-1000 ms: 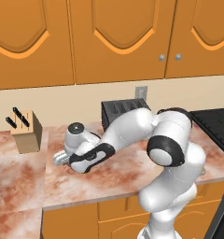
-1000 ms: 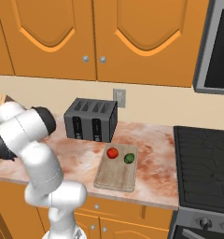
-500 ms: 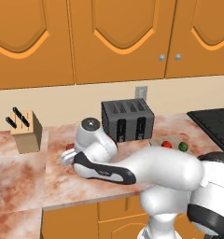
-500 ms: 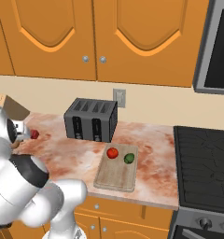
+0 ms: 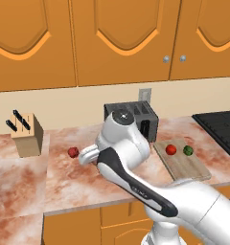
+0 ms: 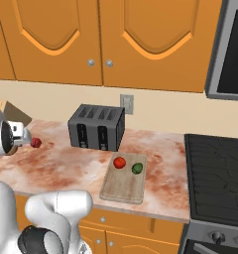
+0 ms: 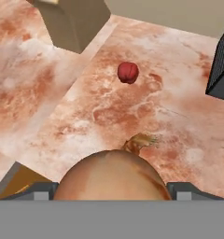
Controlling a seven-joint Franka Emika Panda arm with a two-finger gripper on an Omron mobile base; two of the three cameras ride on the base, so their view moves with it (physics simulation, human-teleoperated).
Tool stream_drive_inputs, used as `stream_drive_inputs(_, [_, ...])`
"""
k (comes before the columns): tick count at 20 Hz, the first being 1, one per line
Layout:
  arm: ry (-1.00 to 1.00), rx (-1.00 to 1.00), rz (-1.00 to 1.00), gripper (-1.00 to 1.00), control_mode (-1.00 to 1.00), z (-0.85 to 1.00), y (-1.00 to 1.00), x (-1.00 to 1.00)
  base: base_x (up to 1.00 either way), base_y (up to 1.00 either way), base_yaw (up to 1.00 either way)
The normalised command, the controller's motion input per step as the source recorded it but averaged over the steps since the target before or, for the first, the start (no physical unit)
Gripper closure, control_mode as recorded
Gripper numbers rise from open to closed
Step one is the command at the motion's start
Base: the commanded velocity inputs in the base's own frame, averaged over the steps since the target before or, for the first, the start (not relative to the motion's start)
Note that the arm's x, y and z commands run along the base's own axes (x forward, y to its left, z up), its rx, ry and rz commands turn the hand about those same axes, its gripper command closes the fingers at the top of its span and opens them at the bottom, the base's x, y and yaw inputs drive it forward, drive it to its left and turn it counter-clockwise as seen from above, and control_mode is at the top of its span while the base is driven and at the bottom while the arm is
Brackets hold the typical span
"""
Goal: Place the avocado, onion, tomato, and bell pepper on the cutting board.
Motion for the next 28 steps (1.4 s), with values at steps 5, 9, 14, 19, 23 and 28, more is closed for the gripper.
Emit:
stream_drive_inputs(5, [0.0,0.0,-0.05,1.0,-1.0,0.59,-0.58,-0.45,0.0,0.0,0.0])
stream_drive_inputs(9, [0.01,0.0,-0.1,1.0,-1.0,0.41,-0.69,-0.32,0.0,0.0,0.0])
stream_drive_inputs(14, [0.01,0.0,-0.12,1.0,-1.0,0.29,-0.79,-0.27,0.0,0.0,0.0])
stream_drive_inputs(19, [0.0,0.0,-0.11,1.0,-1.0,0.17,-0.93,-0.23,0.0,0.0,0.0])
stream_drive_inputs(23, [0.02,0.0,-0.09,1.0,-1.0,0.03,-0.98,-0.1,0.0,0.0,0.0])
stream_drive_inputs(28, [0.05,0.0,-0.07,1.0,-1.0,0.0,-0.98,0.0,0.0,0.0,0.0])
